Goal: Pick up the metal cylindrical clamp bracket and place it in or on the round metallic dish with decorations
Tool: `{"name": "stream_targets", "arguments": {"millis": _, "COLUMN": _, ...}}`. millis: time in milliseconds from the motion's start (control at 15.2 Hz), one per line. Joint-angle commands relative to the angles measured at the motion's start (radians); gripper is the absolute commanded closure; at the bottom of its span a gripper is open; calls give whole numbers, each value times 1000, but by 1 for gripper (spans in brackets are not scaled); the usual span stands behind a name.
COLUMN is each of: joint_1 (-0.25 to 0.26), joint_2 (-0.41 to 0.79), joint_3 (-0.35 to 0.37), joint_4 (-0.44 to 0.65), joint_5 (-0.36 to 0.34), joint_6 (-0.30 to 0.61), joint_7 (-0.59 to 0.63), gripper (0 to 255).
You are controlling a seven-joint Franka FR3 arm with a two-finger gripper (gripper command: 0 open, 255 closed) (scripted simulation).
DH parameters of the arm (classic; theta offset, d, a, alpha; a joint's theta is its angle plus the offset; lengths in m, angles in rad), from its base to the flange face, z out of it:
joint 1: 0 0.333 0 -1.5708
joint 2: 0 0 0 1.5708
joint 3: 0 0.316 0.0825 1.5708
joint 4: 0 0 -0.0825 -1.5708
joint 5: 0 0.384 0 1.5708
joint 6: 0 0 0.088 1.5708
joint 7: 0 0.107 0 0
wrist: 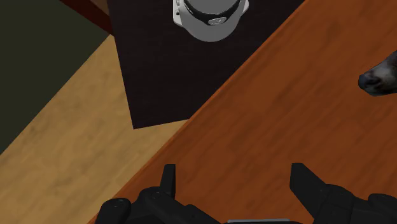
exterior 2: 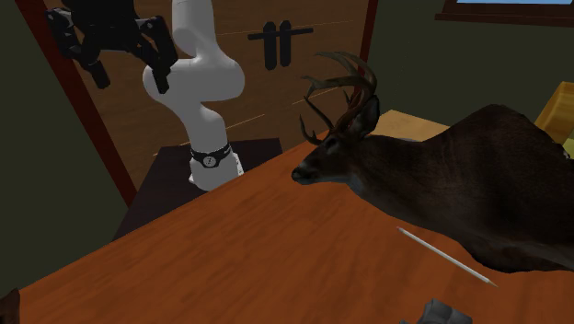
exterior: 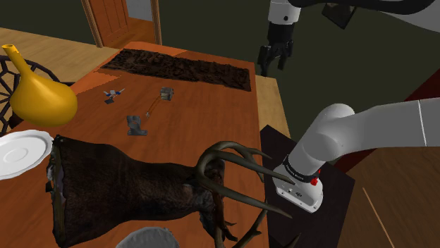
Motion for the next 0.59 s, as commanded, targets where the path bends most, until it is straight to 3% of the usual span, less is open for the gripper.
{"name": "stream_targets", "arguments": {"millis": 0, "joint_1": 0, "joint_2": 0, "joint_3": 0, "joint_4": 0, "joint_5": 0, "joint_6": 0, "joint_7": 0, "gripper": 0}}
{"name": "stream_targets", "arguments": {"millis": 528, "joint_1": 60, "joint_2": 150, "joint_3": 120, "joint_4": -20, "joint_5": 111, "joint_6": 196, "joint_7": 150, "gripper": 0}}
